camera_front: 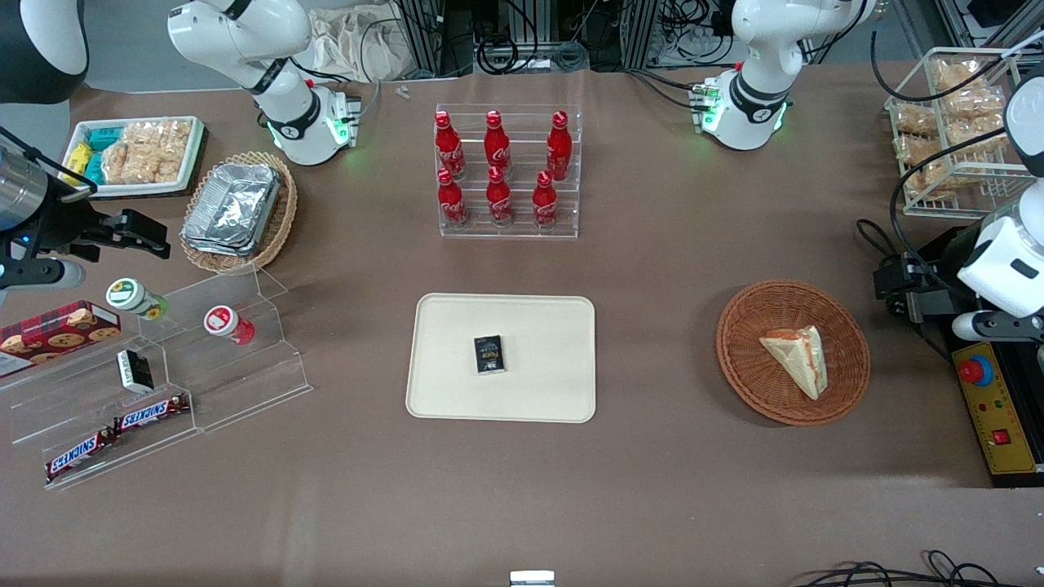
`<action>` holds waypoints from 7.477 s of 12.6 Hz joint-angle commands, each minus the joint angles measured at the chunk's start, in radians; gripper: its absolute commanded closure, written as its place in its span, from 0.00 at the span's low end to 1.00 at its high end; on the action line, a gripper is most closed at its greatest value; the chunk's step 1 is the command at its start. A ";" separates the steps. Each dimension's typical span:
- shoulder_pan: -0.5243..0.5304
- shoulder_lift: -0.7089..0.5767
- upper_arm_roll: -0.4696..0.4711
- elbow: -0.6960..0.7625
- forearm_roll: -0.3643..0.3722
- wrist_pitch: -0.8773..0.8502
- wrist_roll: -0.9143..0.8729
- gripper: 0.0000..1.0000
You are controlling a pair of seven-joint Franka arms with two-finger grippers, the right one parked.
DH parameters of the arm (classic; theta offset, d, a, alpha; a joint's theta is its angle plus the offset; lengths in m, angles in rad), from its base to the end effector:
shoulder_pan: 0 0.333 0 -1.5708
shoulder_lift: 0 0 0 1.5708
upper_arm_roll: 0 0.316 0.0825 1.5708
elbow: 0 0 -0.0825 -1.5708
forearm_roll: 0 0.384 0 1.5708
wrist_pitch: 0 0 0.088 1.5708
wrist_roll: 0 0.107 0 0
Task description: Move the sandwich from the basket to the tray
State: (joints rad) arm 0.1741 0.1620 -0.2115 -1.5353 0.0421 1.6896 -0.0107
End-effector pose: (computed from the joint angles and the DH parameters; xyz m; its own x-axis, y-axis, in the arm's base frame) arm 0.6102 -0.0095 0.5593 0.9996 -0.0291 -0.0040 -0.0292 -0.9995 -0.0080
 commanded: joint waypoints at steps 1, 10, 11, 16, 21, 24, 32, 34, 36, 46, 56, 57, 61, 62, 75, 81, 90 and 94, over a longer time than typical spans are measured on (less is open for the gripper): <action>0.013 0.018 -0.017 0.038 0.009 -0.030 -0.005 0.00; 0.013 0.060 -0.016 -0.205 0.013 0.310 -0.601 0.00; 0.015 0.065 -0.016 -0.242 0.015 0.362 -0.683 0.00; 0.018 0.189 -0.011 -0.264 0.027 0.414 -0.887 0.00; 0.022 0.289 -0.009 -0.263 0.108 0.467 -0.894 0.00; 0.024 0.297 -0.008 -0.302 0.113 0.476 -0.890 0.00; 0.024 0.353 -0.006 -0.342 0.113 0.591 -0.893 1.00; 0.024 0.337 -0.008 -0.329 0.113 0.582 -0.888 1.00; 0.024 0.291 -0.008 -0.313 0.113 0.508 -0.873 1.00; 0.010 0.238 -0.245 0.188 0.076 -0.080 -0.560 1.00; -0.330 0.545 -0.287 0.192 0.091 0.206 -0.723 1.00; -0.349 0.582 -0.286 0.193 0.094 0.257 -0.723 1.00; -0.415 0.695 -0.266 0.234 0.156 0.352 -0.736 1.00; -0.432 0.718 -0.264 0.250 0.180 0.352 -0.744 1.00; -0.426 0.697 -0.264 0.251 0.243 0.346 -0.782 0.00; -0.244 0.437 -0.259 0.219 0.231 0.136 -0.779 0.00; 0.125 -0.083 -0.264 -0.209 0.070 0.167 -0.410 0.01; 0.274 -0.148 -0.262 -0.220 -0.028 0.131 -0.105 0.00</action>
State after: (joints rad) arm 0.3924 0.0567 -0.4651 -1.7235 0.0523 1.8193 -0.2092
